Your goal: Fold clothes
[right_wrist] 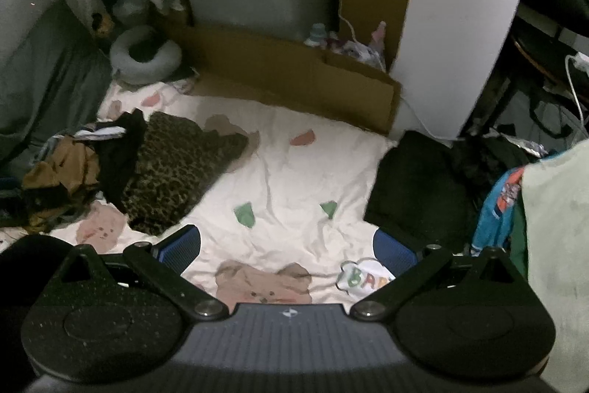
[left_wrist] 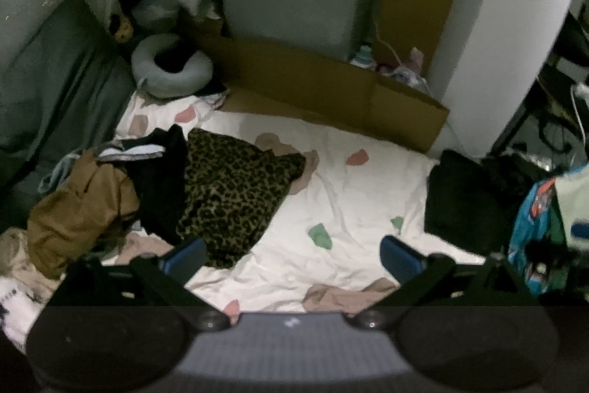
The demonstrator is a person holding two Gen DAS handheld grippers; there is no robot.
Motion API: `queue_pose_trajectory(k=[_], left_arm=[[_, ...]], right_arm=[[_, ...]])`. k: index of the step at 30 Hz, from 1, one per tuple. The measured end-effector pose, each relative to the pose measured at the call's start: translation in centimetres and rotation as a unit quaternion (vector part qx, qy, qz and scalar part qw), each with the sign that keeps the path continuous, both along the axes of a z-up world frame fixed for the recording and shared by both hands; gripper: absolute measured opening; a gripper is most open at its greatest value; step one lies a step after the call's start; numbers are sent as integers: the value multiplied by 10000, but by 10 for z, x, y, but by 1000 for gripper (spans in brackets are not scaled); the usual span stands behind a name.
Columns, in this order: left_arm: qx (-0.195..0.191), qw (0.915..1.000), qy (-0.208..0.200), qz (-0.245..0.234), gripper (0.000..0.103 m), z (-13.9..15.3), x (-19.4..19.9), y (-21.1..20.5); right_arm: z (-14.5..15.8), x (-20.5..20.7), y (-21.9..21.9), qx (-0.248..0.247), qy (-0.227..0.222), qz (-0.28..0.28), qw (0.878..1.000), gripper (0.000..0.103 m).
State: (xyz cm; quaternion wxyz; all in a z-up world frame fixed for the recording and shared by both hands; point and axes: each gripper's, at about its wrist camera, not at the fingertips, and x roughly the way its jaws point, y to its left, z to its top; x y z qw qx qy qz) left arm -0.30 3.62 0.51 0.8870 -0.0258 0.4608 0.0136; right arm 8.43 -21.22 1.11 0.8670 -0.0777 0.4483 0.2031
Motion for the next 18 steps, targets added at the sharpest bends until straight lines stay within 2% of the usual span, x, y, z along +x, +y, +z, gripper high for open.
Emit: queue_pose_trajectory(k=[5, 7, 11, 13, 18], left_arm=[[-14, 10000, -12, 49, 102, 2, 3, 6], [-10, 9995, -50, 327, 102, 5, 4, 9], [33, 9991, -142, 397, 102, 13, 6, 19], [72, 9865, -143, 1629, 102, 15, 6, 25], [60, 9848, -108, 1732, 102, 15, 2, 40]], right_arm=[[16, 4, 1, 29, -122, 15, 9999, 103], [22, 6, 2, 34, -178, 43, 9998, 103], [26, 7, 3, 36, -213, 50, 9998, 103], [26, 6, 5, 28, -222, 65, 9997, 103], [25, 3, 9, 41, -237, 109, 9997, 103]])
